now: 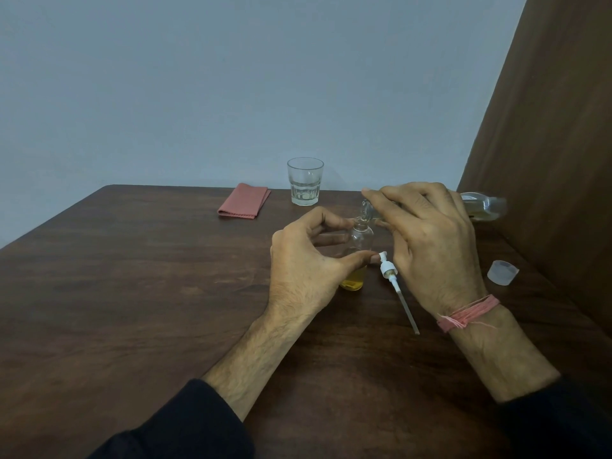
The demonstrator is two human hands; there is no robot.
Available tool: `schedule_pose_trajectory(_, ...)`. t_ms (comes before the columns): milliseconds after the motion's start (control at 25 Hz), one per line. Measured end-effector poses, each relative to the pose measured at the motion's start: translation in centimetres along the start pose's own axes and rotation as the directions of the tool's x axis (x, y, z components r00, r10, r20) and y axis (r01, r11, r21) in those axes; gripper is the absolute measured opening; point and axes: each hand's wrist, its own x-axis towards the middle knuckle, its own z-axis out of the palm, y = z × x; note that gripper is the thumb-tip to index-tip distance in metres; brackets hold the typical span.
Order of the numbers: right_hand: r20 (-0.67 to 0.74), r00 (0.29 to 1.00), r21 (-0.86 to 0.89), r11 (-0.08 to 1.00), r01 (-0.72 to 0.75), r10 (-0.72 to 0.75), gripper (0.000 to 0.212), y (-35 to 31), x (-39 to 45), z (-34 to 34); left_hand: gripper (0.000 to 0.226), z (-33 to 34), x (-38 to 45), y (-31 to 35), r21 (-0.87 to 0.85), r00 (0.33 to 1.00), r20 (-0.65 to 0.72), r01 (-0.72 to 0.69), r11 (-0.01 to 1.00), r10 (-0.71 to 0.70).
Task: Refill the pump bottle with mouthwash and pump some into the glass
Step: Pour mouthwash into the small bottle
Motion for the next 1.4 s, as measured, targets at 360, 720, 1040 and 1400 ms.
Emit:
schedule_pose_trajectory(360, -0.002, 1.0, -0.002, 1.0, 0.002, -0.002, 0.063, -0.07, 0.02, -0.05, 0.053, -0.03, 0.0, -0.09, 0.0, 1.0, -0.001, -0.011, 1.0, 0.011)
schedule_pose_trajectory(720, -0.007, 1.0, 0.007, 1.0, 0.007, -0.007, 0.064, 0.07, 0.03, 0.05, 0.053, 0.02, 0.09, -0.12, -0.018, 1.0, -0.006, -0.007, 1.0, 0.006)
schedule_pose_trajectory(1040, 0.007, 1.0, -0.005, 1.0, 0.007, -0.007, 0.063, 0.0, -0.01, -0.11, 0.053, 0.0, 0.01, -0.12, -0.019, 1.0, -0.001, 0.006, 1.0, -0.006)
schedule_pose_trajectory(1400, 0.006, 1.0, -0.013, 1.0, 0.008, -0.008, 0.064, 0.0, 0.0, -0.14, 0.053, 0.0, 0.01, -0.11, -0.006, 1.0, -0.001, 0.01, 1.0, -0.01)
